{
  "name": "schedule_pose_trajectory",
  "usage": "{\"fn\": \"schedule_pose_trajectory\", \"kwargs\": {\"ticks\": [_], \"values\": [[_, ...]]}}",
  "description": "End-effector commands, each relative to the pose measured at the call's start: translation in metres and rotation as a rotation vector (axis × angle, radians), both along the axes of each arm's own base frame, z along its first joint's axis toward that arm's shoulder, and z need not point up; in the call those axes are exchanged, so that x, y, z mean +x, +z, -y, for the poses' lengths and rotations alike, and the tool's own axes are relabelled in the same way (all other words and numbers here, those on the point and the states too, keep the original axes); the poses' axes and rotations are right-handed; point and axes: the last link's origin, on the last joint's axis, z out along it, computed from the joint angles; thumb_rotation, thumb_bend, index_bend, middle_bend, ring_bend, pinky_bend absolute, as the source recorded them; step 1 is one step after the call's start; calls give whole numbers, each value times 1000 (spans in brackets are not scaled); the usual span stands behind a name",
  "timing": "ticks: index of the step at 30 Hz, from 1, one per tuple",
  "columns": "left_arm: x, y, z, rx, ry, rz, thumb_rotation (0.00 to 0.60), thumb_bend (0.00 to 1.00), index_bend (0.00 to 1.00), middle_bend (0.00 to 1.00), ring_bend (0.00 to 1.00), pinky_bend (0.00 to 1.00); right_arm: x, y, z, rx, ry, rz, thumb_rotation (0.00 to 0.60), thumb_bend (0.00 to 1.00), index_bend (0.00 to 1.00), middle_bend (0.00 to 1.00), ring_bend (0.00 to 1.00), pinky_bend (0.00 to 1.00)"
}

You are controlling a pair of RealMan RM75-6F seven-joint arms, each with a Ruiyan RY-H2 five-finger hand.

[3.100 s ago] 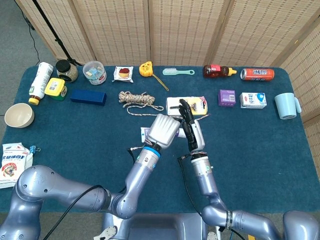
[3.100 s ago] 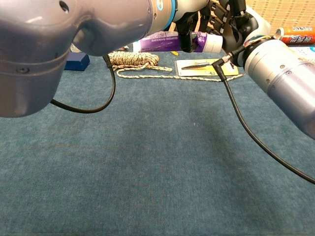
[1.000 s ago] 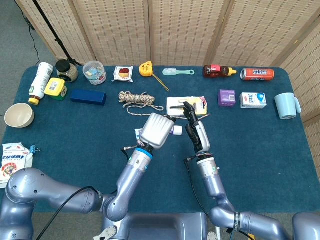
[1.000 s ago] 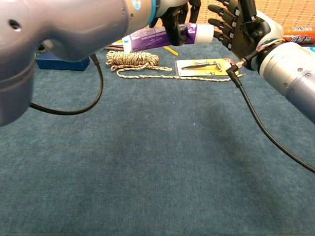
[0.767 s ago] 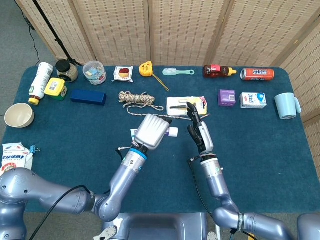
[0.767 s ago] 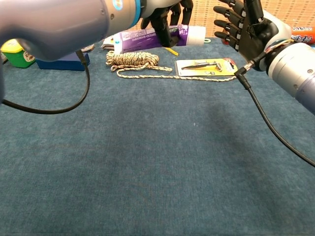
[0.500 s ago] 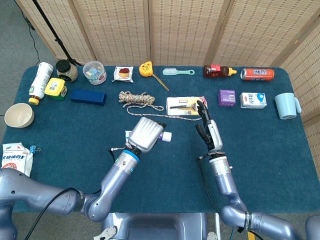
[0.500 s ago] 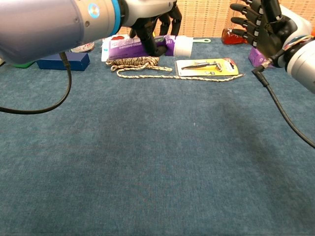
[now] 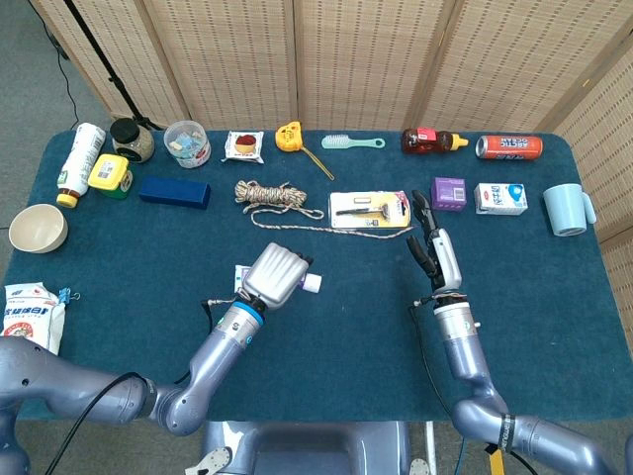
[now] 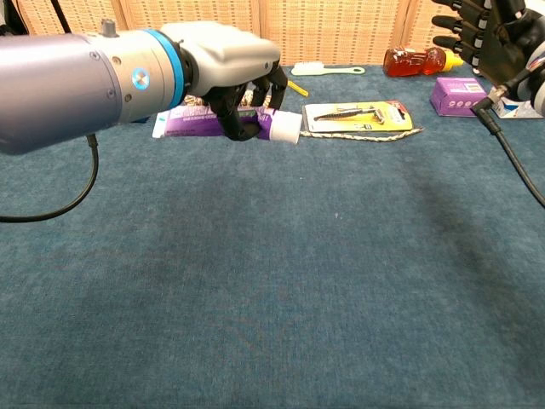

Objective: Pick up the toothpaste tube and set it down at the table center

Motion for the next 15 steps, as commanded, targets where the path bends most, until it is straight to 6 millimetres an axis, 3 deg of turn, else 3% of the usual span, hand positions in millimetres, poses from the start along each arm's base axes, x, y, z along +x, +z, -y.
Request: {"fn": "schedule_pose_trajectory", "kwargs": {"ticks": [1,12,15], "values": [[-6,-5,1,-14,17,-10,600,988,604,520,504,638,-2,3,3,-4,-2,-4,129,0,0,0,0,0],[-32,-28,6,-57,61,-80,600,968,520,464,451,638,-11,11,8,-17,-22,-2,129,0,0,0,0,0],[-37,-30,7,-64,72,-104,600,953,448,404,397,612,-13,12,7,-18,-27,0,131,0,0,0,0,0]]}}
